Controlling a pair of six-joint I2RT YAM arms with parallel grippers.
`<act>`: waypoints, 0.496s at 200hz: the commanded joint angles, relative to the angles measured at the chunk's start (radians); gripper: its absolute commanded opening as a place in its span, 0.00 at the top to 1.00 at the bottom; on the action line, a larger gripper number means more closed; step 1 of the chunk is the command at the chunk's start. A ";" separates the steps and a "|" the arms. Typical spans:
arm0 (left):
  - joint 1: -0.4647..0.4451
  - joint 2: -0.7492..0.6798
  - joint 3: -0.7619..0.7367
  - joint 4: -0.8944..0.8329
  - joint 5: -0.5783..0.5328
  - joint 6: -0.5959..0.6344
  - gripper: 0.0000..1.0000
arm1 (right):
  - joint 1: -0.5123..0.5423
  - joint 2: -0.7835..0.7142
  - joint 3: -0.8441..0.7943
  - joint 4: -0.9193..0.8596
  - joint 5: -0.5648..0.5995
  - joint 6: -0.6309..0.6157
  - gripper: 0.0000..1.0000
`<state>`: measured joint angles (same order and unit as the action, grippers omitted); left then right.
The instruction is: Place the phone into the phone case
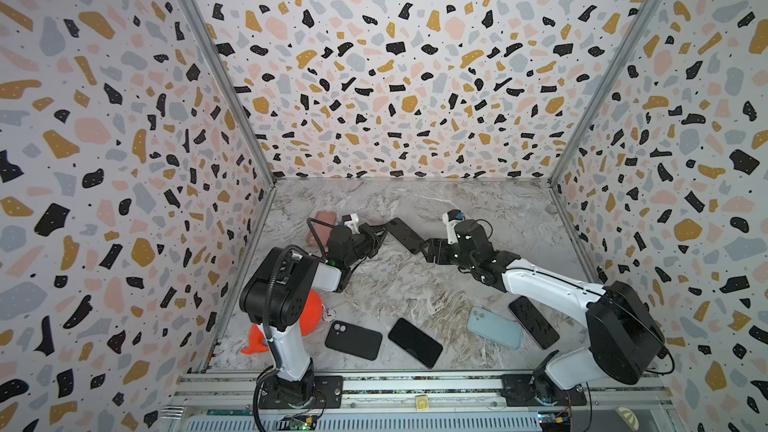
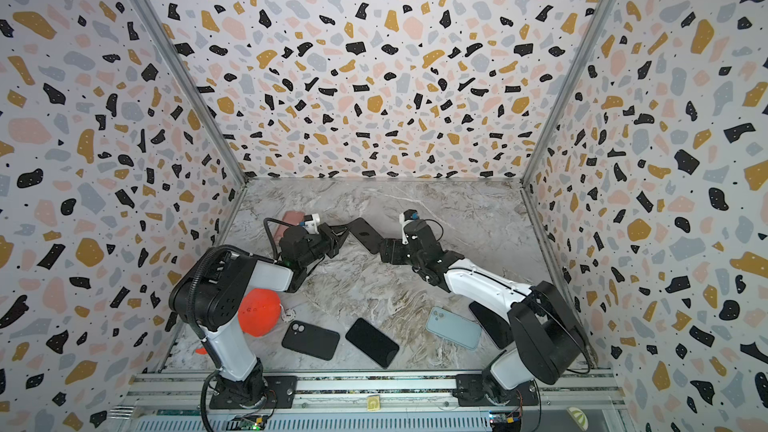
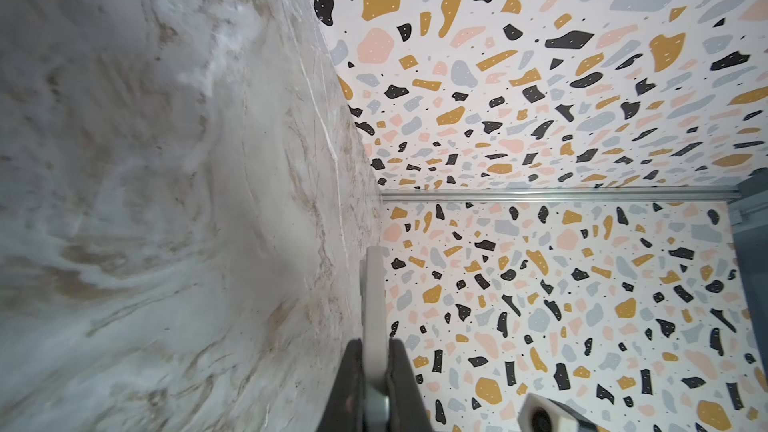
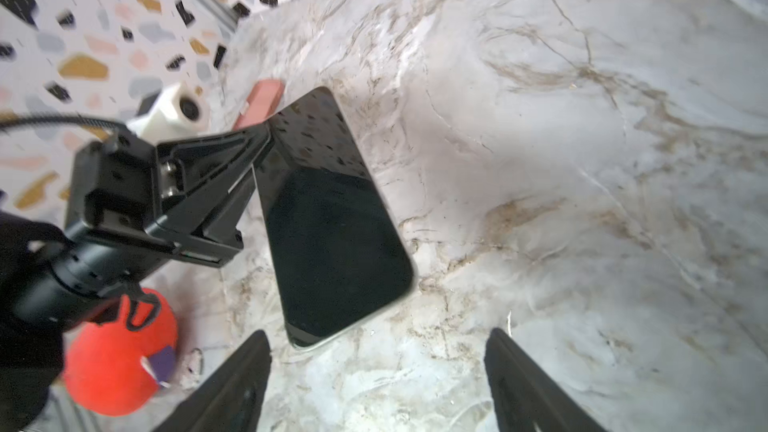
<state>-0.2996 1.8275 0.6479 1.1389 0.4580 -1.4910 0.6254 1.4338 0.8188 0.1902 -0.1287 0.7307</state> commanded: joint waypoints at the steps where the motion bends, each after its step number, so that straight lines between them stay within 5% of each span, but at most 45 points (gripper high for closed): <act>1: -0.013 0.001 -0.022 0.238 -0.029 -0.109 1.00 | -0.054 -0.072 -0.118 0.271 -0.167 0.270 0.20; 44: -0.042 -0.017 -0.021 0.234 -0.070 -0.108 1.00 | -0.098 -0.052 -0.148 0.390 -0.286 0.413 0.21; 99: -0.065 -0.031 -0.022 0.240 -0.096 -0.119 1.00 | -0.105 0.044 -0.242 0.737 -0.401 0.749 0.30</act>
<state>-0.3565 1.8309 0.6186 1.2579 0.3805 -1.5879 0.5266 1.4448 0.6113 0.7292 -0.4473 1.2835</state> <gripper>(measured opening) 0.081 0.721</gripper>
